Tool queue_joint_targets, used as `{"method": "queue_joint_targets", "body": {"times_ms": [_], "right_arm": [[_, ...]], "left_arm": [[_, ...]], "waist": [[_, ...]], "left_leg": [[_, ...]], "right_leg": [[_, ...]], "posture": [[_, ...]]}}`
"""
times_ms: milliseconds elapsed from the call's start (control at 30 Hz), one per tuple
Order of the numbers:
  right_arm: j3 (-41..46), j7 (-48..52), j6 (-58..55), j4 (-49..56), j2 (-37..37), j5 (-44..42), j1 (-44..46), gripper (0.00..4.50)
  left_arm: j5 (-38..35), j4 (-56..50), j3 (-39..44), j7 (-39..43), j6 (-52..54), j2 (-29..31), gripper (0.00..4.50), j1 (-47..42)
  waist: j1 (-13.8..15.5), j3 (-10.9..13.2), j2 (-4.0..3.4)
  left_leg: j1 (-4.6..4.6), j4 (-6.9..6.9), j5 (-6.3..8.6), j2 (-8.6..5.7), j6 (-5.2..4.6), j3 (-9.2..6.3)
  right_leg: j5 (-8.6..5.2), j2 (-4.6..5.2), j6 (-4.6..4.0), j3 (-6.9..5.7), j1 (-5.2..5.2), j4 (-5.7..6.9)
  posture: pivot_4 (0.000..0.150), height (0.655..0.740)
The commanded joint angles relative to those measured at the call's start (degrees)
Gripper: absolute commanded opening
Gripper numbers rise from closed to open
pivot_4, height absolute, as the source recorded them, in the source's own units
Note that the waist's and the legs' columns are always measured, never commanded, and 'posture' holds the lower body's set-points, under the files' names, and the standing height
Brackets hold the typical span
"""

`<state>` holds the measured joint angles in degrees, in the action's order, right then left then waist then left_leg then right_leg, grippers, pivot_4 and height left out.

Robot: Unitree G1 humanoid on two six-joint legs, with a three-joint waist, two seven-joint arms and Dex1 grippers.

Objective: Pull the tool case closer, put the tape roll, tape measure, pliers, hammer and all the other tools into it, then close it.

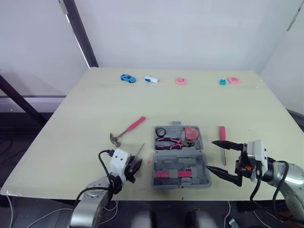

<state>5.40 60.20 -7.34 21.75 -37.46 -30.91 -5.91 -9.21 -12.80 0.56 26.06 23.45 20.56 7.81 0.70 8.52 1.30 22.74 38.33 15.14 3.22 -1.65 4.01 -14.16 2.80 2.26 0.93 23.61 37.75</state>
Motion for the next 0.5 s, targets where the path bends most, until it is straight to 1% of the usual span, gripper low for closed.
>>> {"method": "queue_joint_targets", "body": {"times_ms": [33, 200, 333, 400, 500], "right_arm": [[-0.1, 0.0, 1.0, 1.2, 0.5, -0.2, 0.4, 4.50], [-0.3, -0.1, 0.7, 1.3, 0.8, -0.2, 0.6, 4.50], [-0.4, 0.1, 0.7, 1.2, 0.7, -0.3, 0.7, 4.50], [-0.2, 0.3, 0.8, 1.0, 0.6, -0.4, 0.6, 4.50], [0.2, 0.8, 1.0, 0.7, 0.3, -0.5, 0.3, 4.50]], "left_arm": [[-0.5, -1.8, 1.2, -0.7, -0.3, 0.1, 0.07, -0.5], [-0.9, -1.1, 2.7, 0.4, -1.2, 1.5, 0.07, -1.5], [-2.2, -0.9, 5.1, 3.3, -1.2, 4.9, 0.07, -2.4], [-4.0, -1.4, 6.4, 5.8, -1.0, 6.9, 0.07, -3.1], [-7.9, -2.6, 7.7, 12.8, -0.3, 11.3, 0.07, -4.2]], "waist": [[0.0, 0.0, 0.00], [0.0, 0.0, 0.00], [0.0, 0.0, 0.00], [0.0, 0.0, 0.00], [0.0, 0.0, 0.05]], "left_leg": [[0.00, 0.00, 0.00, 0.00, 0.00, 0.00], [0.00, 0.00, 0.00, 0.00, 0.00, 0.00], [0.00, 0.00, 0.00, 0.00, 0.00, 0.00], [0.00, 0.00, 0.00, 0.01, 0.00, 0.01], [0.00, 0.00, 0.00, 0.01, 0.00, 0.01]], "right_leg": [[0.00, 0.00, 0.00, 0.00, 0.00, 0.00], [0.00, 0.00, 0.00, 0.00, 0.00, 0.00], [0.00, -0.01, -0.01, -0.01, 0.00, 0.01], [0.00, -0.01, -0.01, -0.02, 0.00, 0.02], [0.00, 0.00, -0.01, -0.01, 0.00, 0.01]], "posture": [[0.150, 0.7400], [0.150, 0.7400], [0.150, 0.7400], [0.150, 0.7400], [0.150, 0.7400]]}}
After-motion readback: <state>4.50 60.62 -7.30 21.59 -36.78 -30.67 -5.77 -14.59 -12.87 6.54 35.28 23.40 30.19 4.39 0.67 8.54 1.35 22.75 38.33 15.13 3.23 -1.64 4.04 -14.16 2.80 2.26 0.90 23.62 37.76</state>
